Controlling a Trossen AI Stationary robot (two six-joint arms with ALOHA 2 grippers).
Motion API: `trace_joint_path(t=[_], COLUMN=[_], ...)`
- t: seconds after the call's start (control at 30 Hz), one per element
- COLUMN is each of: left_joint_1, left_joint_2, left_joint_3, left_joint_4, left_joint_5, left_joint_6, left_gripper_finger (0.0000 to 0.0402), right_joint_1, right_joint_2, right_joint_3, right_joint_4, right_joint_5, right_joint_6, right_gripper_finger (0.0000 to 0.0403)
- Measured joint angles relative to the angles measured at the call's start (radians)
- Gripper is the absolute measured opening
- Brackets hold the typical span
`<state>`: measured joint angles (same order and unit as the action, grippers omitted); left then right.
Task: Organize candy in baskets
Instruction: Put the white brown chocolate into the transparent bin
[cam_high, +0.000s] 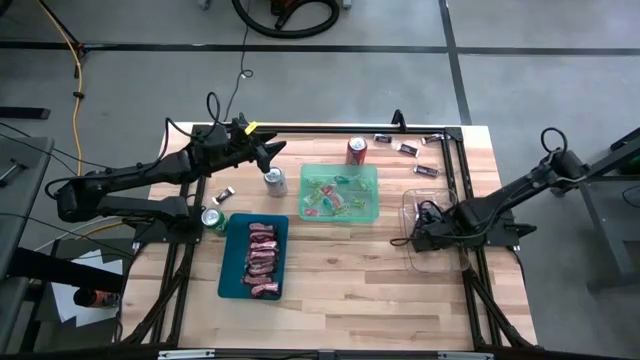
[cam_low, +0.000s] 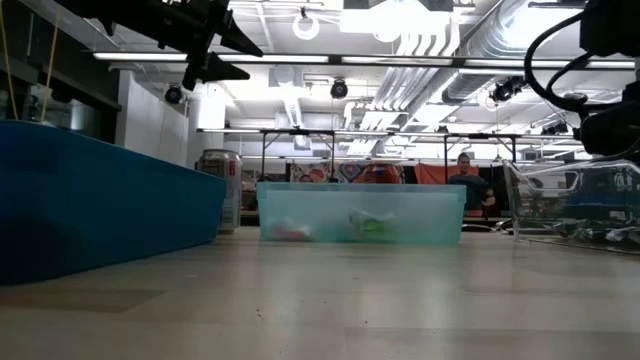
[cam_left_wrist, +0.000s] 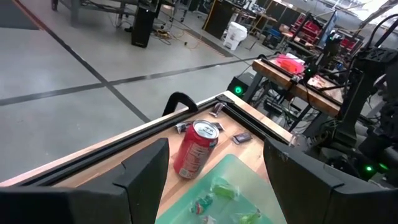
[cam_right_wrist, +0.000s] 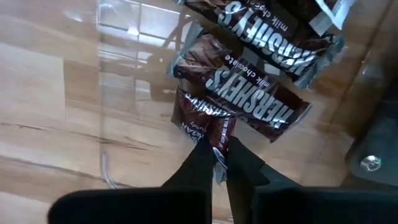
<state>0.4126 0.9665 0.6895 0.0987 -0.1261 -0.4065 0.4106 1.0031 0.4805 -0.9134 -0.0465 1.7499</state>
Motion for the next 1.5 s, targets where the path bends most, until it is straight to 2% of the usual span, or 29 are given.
trace_joint_path(t=[0.13, 0.33, 0.53, 0.6, 0.67, 0.77, 0.83, 0.9, 0.97, 1.1, 1.17, 1.23, 1.3, 1.37, 1.43, 1.5], left_joint_1=[0.0, 0.004, 0.035, 0.049, 0.061, 0.072, 0.073, 0.072, 0.072, 0.068, 0.061, 0.054, 0.049, 0.053, 0.079, 0.133], left_joint_2=[0.0, -0.021, -0.062, -0.082, -0.104, -0.13, -0.141, -0.148, -0.146, -0.132, -0.122, -0.117, -0.11, -0.09, -0.044, 0.022], left_joint_3=[0.0, 0.0, 0.0, 0.0, 0.0, 0.0, 0.0, 0.0, 0.0, 0.0, 0.0, 0.0, 0.012, 0.071, 0.183, 0.319], left_joint_4=[0.0, -0.004, -0.033, -0.046, -0.056, -0.067, -0.066, -0.065, -0.056, -0.014, -0.004, 0.006, -0.021, -0.134, -0.338, -0.613], left_joint_5=[0.0, 0.033, 0.044, 0.045, 0.045, 0.045, 0.045, 0.045, 0.052, 0.114, 0.13, 0.13, 0.098, 0.015, -0.058, -0.099], left_joint_6=[0.0, 0.012, 0.043, 0.043, 0.043, 0.042, 0.042, 0.037, 0.015, -0.026, -0.045, -0.074, -0.119, -0.167, -0.151, -0.092], left_gripper_finger=[0.0248, 0.0248, 0.0248, 0.0248, 0.0248, 0.0248, 0.0248, 0.0248, 0.0248, 0.0248, 0.0248, 0.0248, 0.0248, 0.0248, 0.0248, 0.0248], right_joint_1=[-0.011, -0.011, -0.011, -0.015, -0.024, -0.046, -0.087, -0.163, -0.248, -0.417, -0.482, -0.525, -0.546, -0.559, -0.573, -0.587], right_joint_2=[-0.003, -0.004, -0.009, -0.014, -0.025, -0.03, -0.027, -0.016, 0.003, 0.101, 0.151, 0.191, 0.216, 0.228, 0.23, 0.23], right_joint_3=[0.007, 0.067, 0.189, 0.251, 0.314, 0.398, 0.426, 0.433, 0.42, 0.41, 0.41, 0.41, 0.41, 0.409, 0.409, 0.409], right_joint_4=[-0.007, -0.057, -0.21, -0.235, -0.215, -0.071, 0.067, 0.28, 0.522, 0.96, 1.136, 1.261, 1.302, 1.295, 1.271, 1.257], right_joint_5=[-0.018, -0.042, -0.038, -0.003, 0.119, 0.456, 0.649, 0.731, 0.716, 0.55, 0.447, 0.368, 0.316, 0.289, 0.272, 0.259], right_joint_6=[-0.018, -0.058, -0.155, -0.16, -0.162, -0.197, -0.319, -0.517, -0.74, -1.13, -1.23, -1.237, -1.235, -1.234, -1.228, -1.226], right_gripper_finger=[0.004, 0.0123, 0.0189, 0.0201, 0.0207, 0.021, 0.021, 0.021, 0.021, 0.021, 0.021, 0.021, 0.021, 0.021, 0.021, 0.021])
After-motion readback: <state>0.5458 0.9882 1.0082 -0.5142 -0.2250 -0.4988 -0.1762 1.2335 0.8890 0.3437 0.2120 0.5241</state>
